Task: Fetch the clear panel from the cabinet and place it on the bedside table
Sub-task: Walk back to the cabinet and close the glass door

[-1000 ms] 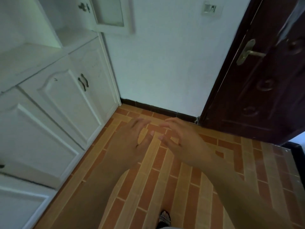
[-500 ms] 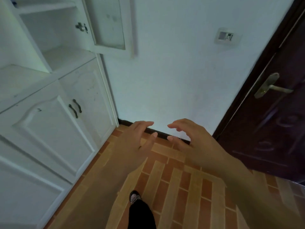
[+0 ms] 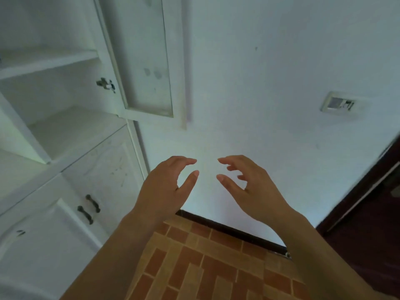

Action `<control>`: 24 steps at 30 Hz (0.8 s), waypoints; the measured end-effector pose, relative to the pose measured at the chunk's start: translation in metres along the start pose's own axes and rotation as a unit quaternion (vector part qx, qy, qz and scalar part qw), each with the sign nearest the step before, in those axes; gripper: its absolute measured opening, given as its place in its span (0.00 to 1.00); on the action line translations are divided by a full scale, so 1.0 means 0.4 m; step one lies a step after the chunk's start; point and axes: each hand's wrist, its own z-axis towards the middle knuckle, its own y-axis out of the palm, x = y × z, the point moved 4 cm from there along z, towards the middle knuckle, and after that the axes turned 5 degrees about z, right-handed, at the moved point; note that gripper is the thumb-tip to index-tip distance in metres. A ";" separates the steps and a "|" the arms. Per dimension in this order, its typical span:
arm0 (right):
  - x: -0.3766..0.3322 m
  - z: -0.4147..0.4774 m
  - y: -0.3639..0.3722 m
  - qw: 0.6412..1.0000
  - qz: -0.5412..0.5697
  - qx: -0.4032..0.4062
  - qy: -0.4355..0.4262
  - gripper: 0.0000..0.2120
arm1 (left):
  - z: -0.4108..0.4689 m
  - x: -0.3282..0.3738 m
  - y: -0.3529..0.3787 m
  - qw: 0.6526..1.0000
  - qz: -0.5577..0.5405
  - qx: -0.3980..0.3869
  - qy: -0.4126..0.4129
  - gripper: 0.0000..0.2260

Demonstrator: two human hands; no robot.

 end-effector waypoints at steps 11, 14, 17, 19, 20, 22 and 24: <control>0.047 0.439 0.034 0.995 0.060 0.015 -0.078 0.19 | 0.330 -0.135 -0.104 0.993 0.097 0.064 0.001 0.20; 0.056 0.596 0.014 0.990 0.079 0.022 -0.116 0.18 | 0.445 -0.143 -0.132 0.988 0.116 0.101 0.001 0.20; 0.061 0.746 -0.019 0.983 0.103 0.028 -0.146 0.17 | 0.565 -0.149 -0.161 0.984 0.116 0.138 -0.009 0.20; 0.068 0.834 -0.037 0.979 0.125 0.035 -0.160 0.16 | 0.644 -0.154 -0.173 0.979 0.119 0.164 -0.014 0.17; 0.074 0.874 -0.043 0.976 0.136 0.040 -0.167 0.16 | 0.681 -0.157 -0.178 0.976 0.124 0.179 -0.016 0.17; 0.083 0.941 -0.049 0.971 0.157 0.053 -0.175 0.17 | 0.744 -0.166 -0.185 0.970 0.133 0.201 -0.021 0.18; 0.096 1.013 -0.056 0.966 0.179 0.062 -0.178 0.17 | 0.805 -0.176 -0.188 0.965 0.141 0.217 -0.029 0.20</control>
